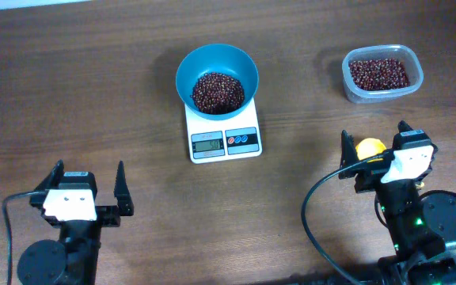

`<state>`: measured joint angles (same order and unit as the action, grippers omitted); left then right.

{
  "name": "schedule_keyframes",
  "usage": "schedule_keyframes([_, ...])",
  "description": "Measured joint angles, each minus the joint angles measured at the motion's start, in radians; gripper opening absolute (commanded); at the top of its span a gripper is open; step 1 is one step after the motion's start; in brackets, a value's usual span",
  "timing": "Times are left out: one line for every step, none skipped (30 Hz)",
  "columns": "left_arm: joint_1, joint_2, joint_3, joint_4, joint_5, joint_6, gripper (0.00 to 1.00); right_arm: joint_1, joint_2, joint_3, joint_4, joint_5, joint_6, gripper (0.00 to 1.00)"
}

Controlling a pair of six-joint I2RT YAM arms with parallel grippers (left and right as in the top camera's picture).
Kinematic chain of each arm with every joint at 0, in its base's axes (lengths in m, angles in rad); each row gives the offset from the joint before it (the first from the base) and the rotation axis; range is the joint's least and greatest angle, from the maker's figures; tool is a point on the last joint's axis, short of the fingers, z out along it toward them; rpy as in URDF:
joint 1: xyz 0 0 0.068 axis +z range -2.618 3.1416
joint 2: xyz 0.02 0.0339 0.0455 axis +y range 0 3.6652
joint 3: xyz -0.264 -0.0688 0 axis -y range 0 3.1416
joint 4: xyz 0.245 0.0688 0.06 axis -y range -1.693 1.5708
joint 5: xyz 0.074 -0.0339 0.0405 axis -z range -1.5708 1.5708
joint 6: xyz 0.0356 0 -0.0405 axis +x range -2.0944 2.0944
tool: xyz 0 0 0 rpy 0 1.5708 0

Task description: Scoop item into bowl and weigh 50g on scale

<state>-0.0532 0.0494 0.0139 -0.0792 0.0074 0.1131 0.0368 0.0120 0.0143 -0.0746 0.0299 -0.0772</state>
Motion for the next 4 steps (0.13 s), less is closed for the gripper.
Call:
schedule_keyframes([0.000, 0.000, 0.000, 0.000, 0.000, 0.000, 0.99, 0.000, 0.000, 0.000, 0.000, 0.000, -0.001, 0.99])
schedule_keyframes([0.000, 0.000, 0.000, 0.000, 0.000, 0.000, 0.99, 0.000, 0.000, 0.000, 0.000, 0.000, -0.001, 0.99])
schedule_keyframes([0.000, 0.000, 0.000, 0.000, 0.000, 0.000, 0.99, 0.000, 0.000, 0.000, 0.000, 0.000, 0.000, 0.99])
schedule_keyframes([0.000, 0.000, 0.000, 0.000, 0.000, 0.000, 0.99, 0.000, 0.000, 0.000, 0.000, 0.000, 0.000, 0.99])
